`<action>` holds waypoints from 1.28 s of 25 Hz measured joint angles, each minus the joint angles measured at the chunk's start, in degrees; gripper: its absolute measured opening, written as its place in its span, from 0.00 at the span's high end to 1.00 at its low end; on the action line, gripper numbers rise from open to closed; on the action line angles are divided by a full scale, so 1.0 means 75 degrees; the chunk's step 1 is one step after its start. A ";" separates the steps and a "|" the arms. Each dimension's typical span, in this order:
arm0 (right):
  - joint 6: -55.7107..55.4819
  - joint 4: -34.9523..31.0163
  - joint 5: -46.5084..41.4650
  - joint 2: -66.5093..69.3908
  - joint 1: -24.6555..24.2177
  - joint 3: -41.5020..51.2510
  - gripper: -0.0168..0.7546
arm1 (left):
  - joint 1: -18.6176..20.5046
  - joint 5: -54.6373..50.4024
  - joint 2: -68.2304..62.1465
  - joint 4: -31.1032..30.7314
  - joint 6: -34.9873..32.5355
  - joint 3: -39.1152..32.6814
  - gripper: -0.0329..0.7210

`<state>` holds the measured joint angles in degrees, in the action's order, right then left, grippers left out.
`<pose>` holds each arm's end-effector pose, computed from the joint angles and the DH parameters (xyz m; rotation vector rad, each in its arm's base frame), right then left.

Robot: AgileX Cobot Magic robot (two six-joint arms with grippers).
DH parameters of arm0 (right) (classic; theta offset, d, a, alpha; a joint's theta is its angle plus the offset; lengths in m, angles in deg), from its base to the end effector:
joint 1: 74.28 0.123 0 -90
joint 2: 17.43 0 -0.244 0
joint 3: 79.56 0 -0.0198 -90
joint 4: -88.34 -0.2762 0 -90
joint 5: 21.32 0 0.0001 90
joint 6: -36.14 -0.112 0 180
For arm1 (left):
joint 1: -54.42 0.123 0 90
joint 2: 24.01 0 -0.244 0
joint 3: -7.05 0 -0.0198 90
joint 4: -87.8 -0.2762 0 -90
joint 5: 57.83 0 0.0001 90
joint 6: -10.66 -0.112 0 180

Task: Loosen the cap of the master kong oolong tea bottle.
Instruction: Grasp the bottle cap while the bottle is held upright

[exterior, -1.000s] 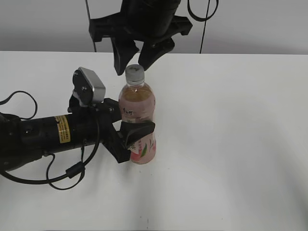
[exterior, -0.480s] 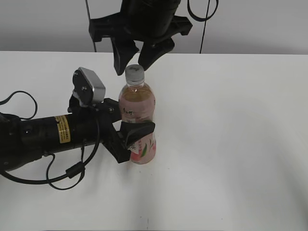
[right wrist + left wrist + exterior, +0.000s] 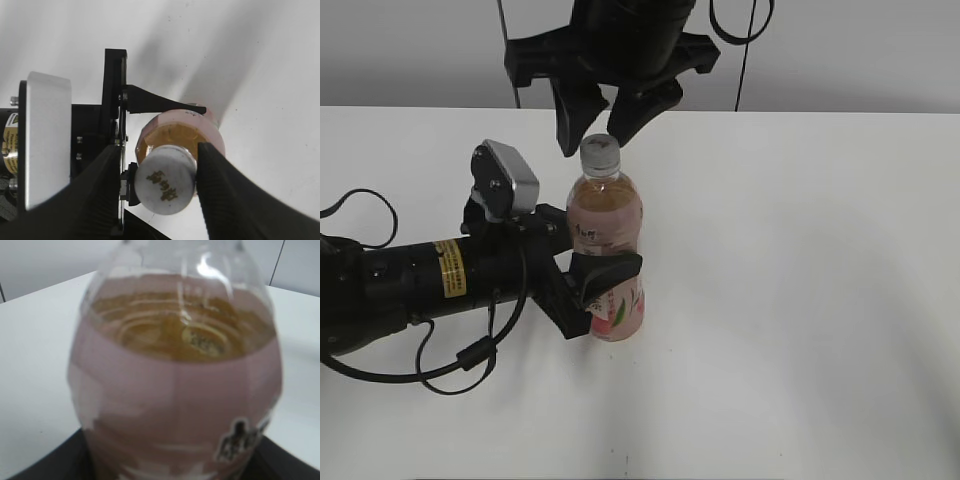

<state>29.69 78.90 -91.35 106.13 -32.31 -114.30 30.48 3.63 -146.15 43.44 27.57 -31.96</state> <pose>0.3237 0.3144 0.2487 -0.8294 2.7173 0.4322 0.2661 -0.1934 0.0466 0.9491 1.6478 -0.8107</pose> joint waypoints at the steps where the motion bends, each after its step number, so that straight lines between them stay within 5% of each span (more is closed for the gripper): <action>1: 0.0000 0.0000 0.0000 0.0000 0.0000 0.0000 0.49 | 0.0000 0.0000 0.0000 0.0000 0.0000 0.0000 0.44; 15: 0.0000 -0.0009 0.0000 0.0000 0.0000 0.0152 0.50 | 0.0000 0.0000 0.0000 0.0000 0.0000 0.0000 0.44; 19: 0.0000 0.0065 -0.0007 0.0000 0.0000 0.0152 0.60 | 0.0000 0.0000 0.0000 0.0000 0.0007 0.0000 0.44; 24: 0.0139 0.0083 -0.0007 0.0000 0.0000 0.0152 0.61 | 0.0000 0.0000 0.0000 0.0000 0.0007 0.0000 0.44; 32: 0.1468 0.0030 -0.0007 0.0000 0.0000 0.0152 0.61 | 0.0000 0.0000 0.0000 0.0005 0.0007 0.0000 0.44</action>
<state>40.70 79.12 -91.40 106.13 -32.31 -113.16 30.48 3.63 -146.15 43.48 27.63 -31.96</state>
